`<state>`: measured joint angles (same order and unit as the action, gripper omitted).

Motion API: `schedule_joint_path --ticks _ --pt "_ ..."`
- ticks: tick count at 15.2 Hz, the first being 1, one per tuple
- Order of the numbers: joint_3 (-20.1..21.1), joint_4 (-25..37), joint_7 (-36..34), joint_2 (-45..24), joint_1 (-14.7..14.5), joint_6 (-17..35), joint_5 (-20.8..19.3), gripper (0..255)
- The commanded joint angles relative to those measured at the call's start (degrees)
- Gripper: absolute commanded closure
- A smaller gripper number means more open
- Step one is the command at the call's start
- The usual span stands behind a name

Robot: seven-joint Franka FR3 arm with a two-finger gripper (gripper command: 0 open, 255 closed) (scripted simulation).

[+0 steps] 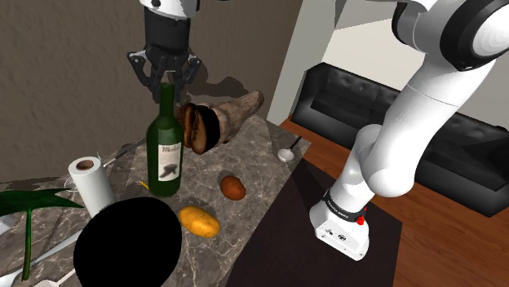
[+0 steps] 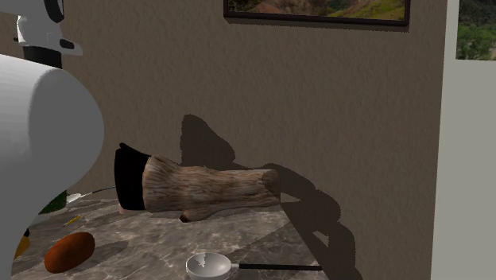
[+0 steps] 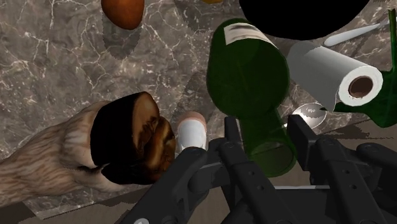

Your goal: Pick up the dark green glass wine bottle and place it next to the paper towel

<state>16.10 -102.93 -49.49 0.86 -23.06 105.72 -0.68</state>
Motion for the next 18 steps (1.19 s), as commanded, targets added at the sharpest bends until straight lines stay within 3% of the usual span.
schedule_joint_path --ticks 1,13,18 --pt "0.0 -1.4 0.0 -0.1 0.0 1.6 0.0 255" --pt "0.1 -9.3 -0.4 -1.3 -0.1 10.6 -0.5 255" --pt "0.1 -9.7 -0.5 -1.4 -0.1 11.2 -0.5 255"
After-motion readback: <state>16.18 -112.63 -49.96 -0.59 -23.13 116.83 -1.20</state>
